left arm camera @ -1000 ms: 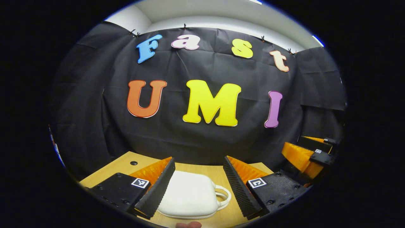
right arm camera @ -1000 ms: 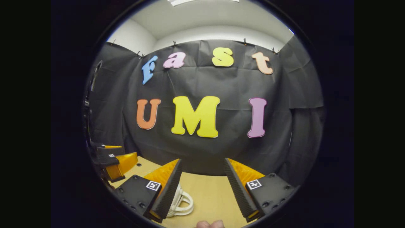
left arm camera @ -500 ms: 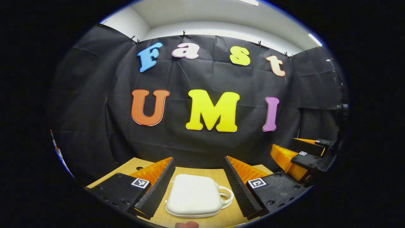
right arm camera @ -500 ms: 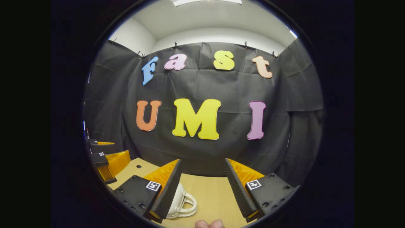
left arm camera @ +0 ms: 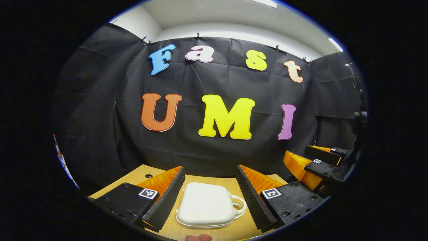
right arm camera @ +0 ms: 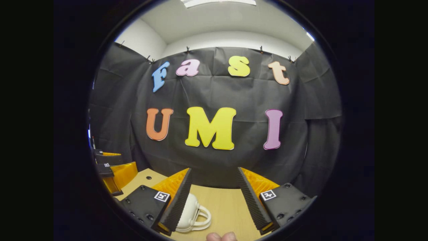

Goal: First open the suitcase, pack the skin care products into it, and then close the suitcase.

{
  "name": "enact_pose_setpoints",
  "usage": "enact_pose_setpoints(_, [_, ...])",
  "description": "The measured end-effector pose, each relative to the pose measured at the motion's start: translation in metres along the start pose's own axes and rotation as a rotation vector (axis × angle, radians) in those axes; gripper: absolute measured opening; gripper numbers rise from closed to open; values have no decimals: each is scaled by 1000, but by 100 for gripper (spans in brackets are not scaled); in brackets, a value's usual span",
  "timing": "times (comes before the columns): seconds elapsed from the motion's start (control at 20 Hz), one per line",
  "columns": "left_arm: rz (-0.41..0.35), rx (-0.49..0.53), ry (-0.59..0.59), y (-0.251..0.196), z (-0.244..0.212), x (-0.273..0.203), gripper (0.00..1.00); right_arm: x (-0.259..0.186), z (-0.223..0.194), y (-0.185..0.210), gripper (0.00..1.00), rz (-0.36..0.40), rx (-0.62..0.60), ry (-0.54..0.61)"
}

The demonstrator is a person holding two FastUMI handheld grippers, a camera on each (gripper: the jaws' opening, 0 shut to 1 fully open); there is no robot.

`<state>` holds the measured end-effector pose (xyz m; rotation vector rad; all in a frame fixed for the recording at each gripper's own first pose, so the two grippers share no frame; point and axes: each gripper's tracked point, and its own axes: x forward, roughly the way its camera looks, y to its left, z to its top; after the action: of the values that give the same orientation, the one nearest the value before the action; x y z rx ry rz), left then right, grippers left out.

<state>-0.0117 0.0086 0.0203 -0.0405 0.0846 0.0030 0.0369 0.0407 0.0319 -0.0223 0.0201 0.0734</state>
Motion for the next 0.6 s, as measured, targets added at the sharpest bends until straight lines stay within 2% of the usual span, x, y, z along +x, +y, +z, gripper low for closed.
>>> enact_pose_setpoints(0.2, [4,4,5,3,-1,-1,97,2,2,6,77,13,-6,-5])
enact_pose_setpoints(0.6, [12,-4,14,9,-4,2,97,5,2,14,80,30,-12,-7])
